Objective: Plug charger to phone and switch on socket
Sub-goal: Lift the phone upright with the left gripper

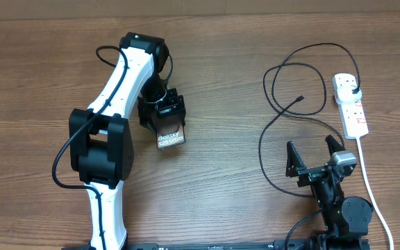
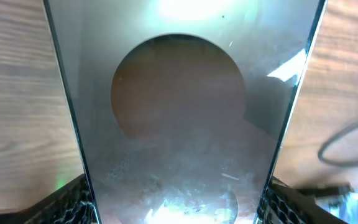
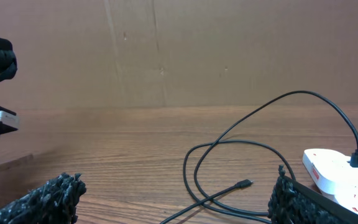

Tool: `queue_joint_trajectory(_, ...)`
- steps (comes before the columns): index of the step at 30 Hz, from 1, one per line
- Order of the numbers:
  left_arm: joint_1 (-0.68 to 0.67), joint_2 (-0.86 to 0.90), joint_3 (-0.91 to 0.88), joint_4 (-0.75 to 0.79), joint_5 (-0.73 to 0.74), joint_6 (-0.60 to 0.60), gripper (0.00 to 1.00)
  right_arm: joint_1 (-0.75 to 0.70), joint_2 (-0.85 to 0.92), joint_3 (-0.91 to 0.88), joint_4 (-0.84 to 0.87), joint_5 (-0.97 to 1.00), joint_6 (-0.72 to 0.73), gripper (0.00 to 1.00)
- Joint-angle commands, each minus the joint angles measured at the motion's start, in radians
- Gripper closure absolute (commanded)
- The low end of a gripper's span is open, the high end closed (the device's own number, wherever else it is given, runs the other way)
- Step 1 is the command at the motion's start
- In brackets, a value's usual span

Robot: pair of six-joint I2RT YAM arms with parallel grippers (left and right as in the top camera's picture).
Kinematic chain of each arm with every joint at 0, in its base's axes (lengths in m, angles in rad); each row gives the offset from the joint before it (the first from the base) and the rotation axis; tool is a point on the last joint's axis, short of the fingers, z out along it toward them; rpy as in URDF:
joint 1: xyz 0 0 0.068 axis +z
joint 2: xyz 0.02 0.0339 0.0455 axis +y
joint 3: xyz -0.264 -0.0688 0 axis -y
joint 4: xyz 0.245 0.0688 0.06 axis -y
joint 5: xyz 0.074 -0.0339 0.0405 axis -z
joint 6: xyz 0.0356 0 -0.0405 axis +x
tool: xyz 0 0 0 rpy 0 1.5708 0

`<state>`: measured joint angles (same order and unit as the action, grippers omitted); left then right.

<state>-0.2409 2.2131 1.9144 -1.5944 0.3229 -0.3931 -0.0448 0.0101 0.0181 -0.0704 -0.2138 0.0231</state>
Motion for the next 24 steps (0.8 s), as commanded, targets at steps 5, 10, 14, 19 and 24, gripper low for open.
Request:
queue_joint_trajectory(5, -0.001, -0.001, 0.032, -0.068, 0.195, 0.118, 0.37, 0.005, -0.006, -0.01, 0.005, -0.005, 0.003, 0.0)
queue_joint_trajectory(10, -0.002, -0.001, 0.032, -0.096, 0.276, 0.154, 0.38, 0.005, -0.006, -0.01, 0.005, -0.005, 0.003, 0.0)
queue_joint_trajectory(14, -0.002, -0.001, 0.032, -0.097, 0.357, 0.155, 0.41, 0.005, -0.006, -0.01, 0.005, -0.005, 0.003, 0.0)
queue_joint_trajectory(19, -0.002, -0.001, 0.032, -0.097, 0.385, 0.154, 0.41, 0.005, -0.006, -0.01, 0.005, -0.005, 0.003, 0.0)
queue_joint_trajectory(24, -0.002, -0.001, 0.032, -0.097, 0.385, 0.154, 0.41, 0.005, -0.006, -0.01, 0.005, -0.005, 0.003, 0.0)
